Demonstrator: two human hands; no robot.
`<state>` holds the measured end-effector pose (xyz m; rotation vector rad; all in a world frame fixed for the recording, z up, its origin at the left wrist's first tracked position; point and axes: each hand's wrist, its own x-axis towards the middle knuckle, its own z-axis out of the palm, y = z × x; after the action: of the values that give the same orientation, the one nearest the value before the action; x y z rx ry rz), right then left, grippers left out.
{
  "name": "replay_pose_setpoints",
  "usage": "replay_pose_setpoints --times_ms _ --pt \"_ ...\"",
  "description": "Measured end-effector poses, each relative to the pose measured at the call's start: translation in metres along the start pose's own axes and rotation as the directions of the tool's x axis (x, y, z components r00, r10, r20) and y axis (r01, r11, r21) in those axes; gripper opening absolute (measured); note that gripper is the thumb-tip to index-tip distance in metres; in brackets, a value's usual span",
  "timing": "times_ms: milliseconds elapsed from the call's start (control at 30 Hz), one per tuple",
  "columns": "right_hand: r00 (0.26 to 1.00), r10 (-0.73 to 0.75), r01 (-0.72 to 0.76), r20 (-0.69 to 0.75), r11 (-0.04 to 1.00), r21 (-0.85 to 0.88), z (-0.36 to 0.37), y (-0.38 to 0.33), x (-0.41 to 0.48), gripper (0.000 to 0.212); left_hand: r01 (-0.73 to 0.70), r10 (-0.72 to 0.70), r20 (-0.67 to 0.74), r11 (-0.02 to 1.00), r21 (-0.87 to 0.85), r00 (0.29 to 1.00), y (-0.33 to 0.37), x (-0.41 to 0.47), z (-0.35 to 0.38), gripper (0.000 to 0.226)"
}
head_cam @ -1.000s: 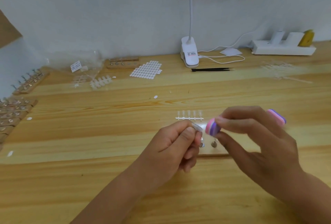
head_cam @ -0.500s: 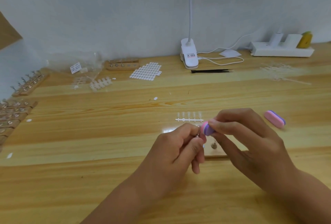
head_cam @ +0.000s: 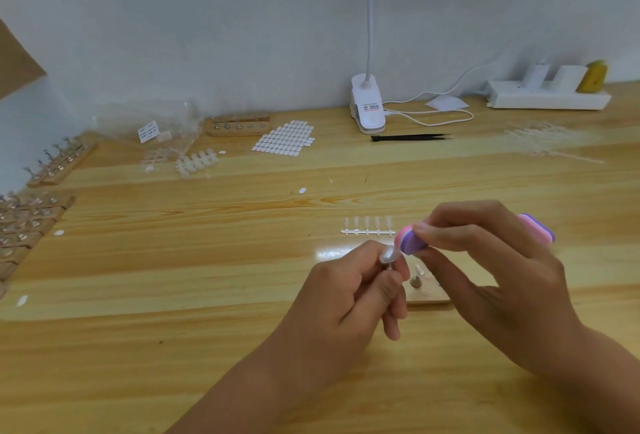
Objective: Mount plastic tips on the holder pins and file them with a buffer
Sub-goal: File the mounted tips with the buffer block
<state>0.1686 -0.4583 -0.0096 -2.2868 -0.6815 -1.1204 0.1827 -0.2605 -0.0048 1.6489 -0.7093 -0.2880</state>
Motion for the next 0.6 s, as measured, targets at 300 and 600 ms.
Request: replay_pose_setpoints --times_ms 300,600 --pt "0.999 0.003 0.002 -0.039 0.993 0.121 -0.002 -0.007 -0.001 0.021 -0.025 0.025 -0.101 1.000 0.003 0.995 0.002 0.005 -0.006 0.019" --pt "0.998 -0.045 0.045 -0.036 0.999 0.009 -0.003 0.001 -0.002 0.029 0.026 -0.026 -0.082 1.000 -0.002 0.996 0.000 0.003 -0.005 0.022"
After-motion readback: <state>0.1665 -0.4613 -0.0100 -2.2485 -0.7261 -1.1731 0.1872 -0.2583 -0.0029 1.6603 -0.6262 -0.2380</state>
